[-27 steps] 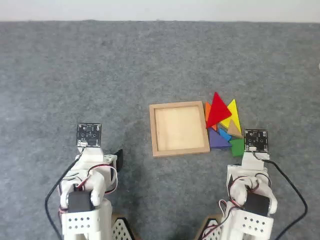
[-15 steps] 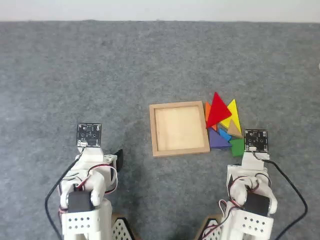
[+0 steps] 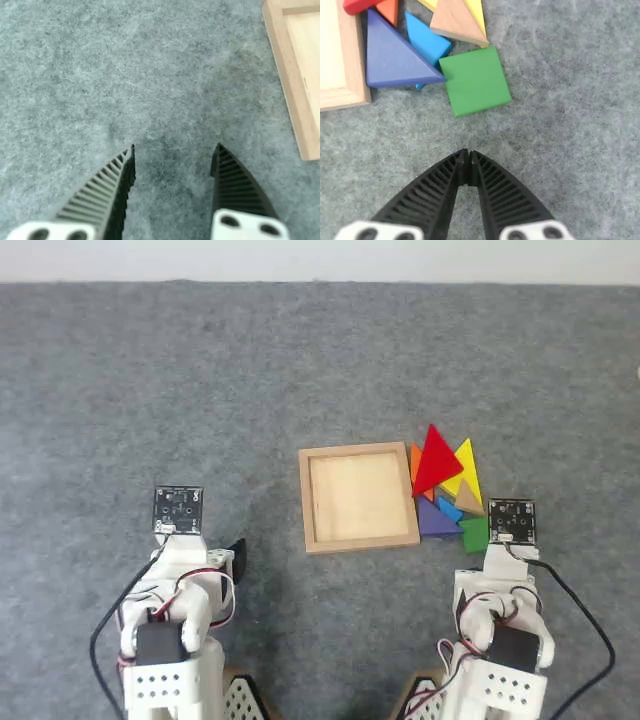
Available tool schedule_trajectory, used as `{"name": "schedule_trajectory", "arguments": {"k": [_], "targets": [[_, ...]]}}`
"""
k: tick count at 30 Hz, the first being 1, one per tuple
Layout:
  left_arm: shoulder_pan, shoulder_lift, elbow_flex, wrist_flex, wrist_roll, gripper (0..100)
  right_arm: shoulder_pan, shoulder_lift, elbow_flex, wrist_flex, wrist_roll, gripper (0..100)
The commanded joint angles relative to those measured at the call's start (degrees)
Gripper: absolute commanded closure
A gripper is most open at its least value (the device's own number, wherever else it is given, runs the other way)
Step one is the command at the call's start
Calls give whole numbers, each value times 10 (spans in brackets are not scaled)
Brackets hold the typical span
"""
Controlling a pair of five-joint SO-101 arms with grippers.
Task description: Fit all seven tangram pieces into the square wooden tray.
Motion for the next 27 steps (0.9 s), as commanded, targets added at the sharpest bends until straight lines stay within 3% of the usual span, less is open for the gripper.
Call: {"name": "schedule_trajectory", "arguments": {"k": [1, 6, 16, 21, 27], "targets": [[-2, -6, -7, -12, 6, 760, 22, 5, 10, -80, 18, 986], [-2, -6, -7, -12, 6, 760, 25, 6, -30, -172, 155, 943], [-2, -6, -7, -12, 6, 760, -89, 57, -189, -131, 84, 908], [-2, -6, -7, -12, 6, 760, -129, 255, -320, -141, 35, 908], [-2, -6, -7, -12, 6, 760, -140, 594, -550, -139, -29, 908]]}}
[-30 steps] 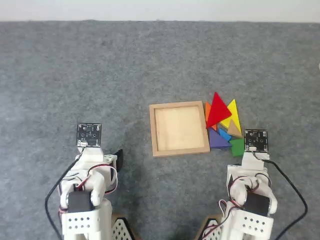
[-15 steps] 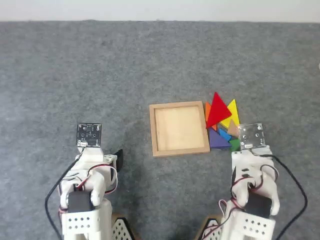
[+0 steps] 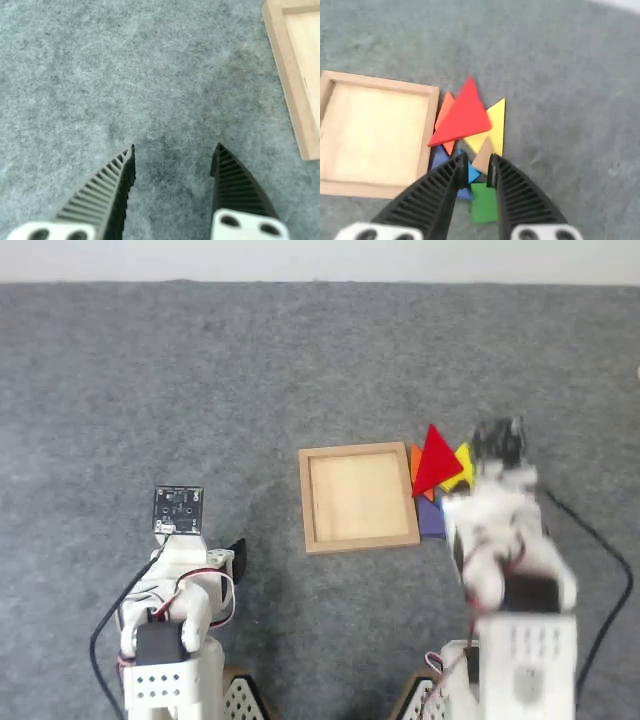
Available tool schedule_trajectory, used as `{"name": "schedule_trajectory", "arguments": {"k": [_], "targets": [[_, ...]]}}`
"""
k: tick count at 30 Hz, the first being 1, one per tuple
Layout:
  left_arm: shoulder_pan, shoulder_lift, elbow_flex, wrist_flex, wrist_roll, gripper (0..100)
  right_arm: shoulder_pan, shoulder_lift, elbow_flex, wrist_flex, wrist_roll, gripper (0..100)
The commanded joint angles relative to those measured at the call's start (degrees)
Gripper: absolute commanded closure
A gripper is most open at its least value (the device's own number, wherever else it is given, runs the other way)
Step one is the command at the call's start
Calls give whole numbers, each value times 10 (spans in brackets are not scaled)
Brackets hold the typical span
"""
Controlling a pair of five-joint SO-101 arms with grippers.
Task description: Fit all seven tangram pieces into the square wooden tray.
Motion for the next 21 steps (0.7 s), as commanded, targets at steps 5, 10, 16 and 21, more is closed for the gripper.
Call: {"name": "schedule_trajectory", "arguments": {"k": [5, 10, 16, 21], "targets": [[-2, -6, -7, -12, 6, 760, 9, 451, -330, -7, -32, 908], [-2, -6, -7, -12, 6, 760, 10, 665, -485, -3, -5, 911], [-2, -6, -7, -12, 6, 760, 7, 788, -555, -3, -11, 908], [-2, -6, -7, -12, 6, 760, -29, 773, -556, 7, -47, 907]]}}
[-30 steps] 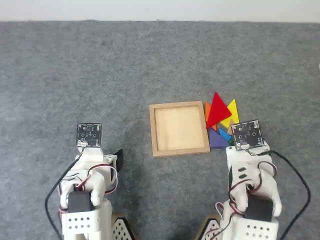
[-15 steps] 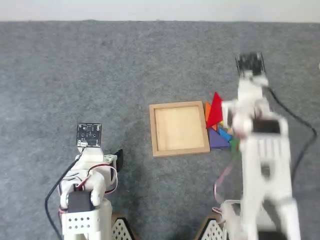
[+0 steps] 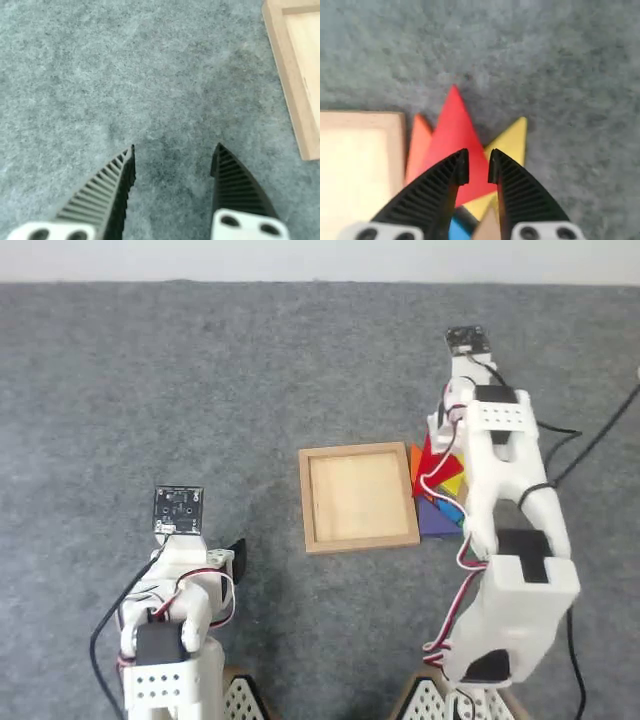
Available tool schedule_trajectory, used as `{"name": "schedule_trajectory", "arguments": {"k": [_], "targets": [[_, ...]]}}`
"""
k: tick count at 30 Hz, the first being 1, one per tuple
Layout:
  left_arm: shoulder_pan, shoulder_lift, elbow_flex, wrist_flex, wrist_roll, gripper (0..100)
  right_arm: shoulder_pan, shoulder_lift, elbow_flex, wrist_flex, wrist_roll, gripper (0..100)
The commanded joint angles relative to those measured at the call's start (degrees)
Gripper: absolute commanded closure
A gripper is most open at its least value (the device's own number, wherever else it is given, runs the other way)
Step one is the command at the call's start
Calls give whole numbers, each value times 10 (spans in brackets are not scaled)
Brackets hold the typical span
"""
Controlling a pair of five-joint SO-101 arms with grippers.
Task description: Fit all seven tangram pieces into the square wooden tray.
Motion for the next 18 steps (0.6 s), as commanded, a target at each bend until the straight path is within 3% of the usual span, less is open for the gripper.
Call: {"name": "schedule_trajectory", "arguments": {"k": [1, 6, 13, 18], "targets": [[-2, -6, -7, -12, 6, 760, -28, -28, -32, 14, -17, 907], [-2, -6, -7, -12, 6, 760, -49, -30, -21, 24, -29, 905], [-2, -6, -7, -12, 6, 760, -38, -29, -15, 12, -66, 729], [-2, -6, -7, -12, 6, 760, -24, -29, -18, -40, -89, 710]]}}
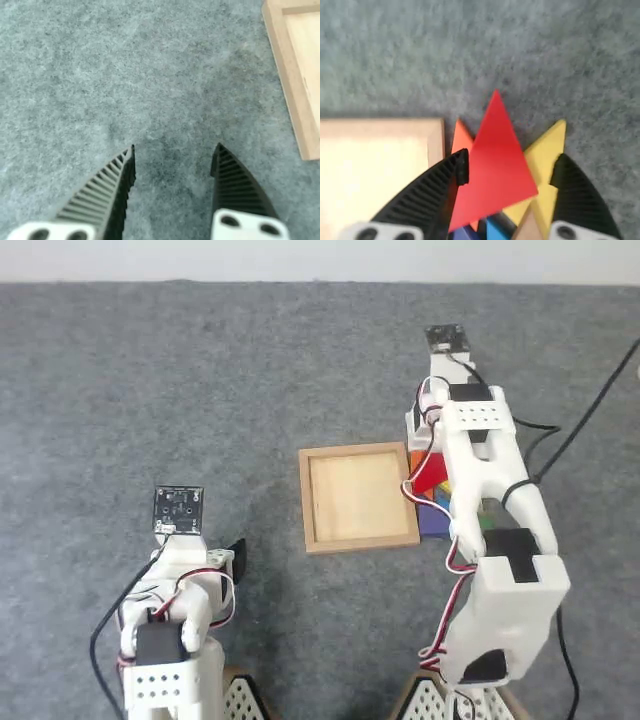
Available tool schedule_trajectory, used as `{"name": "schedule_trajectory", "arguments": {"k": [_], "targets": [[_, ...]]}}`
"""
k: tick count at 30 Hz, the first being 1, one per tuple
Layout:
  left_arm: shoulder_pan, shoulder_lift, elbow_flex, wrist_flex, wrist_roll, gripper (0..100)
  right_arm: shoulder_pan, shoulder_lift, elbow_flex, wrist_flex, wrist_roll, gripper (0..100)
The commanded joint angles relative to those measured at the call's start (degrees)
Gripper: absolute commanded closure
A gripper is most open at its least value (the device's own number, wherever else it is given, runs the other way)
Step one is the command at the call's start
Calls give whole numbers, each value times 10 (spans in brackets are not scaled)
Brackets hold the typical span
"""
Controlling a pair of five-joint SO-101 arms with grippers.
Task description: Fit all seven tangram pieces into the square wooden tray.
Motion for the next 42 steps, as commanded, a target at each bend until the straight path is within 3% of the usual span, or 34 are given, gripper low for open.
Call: {"name": "schedule_trajectory", "arguments": {"k": [1, 13, 28, 42], "targets": [[-2, -6, -7, -12, 6, 760, 20, -29, -16, -38, -12, 710], [-2, -6, -7, -12, 6, 760, 93, 26, -18, -62, 8, 710], [-2, -6, -7, -12, 6, 760, 34, 83, -50, -5, 69, 710], [-2, -6, -7, -12, 6, 760, -48, 81, -52, 30, 65, 710]]}}
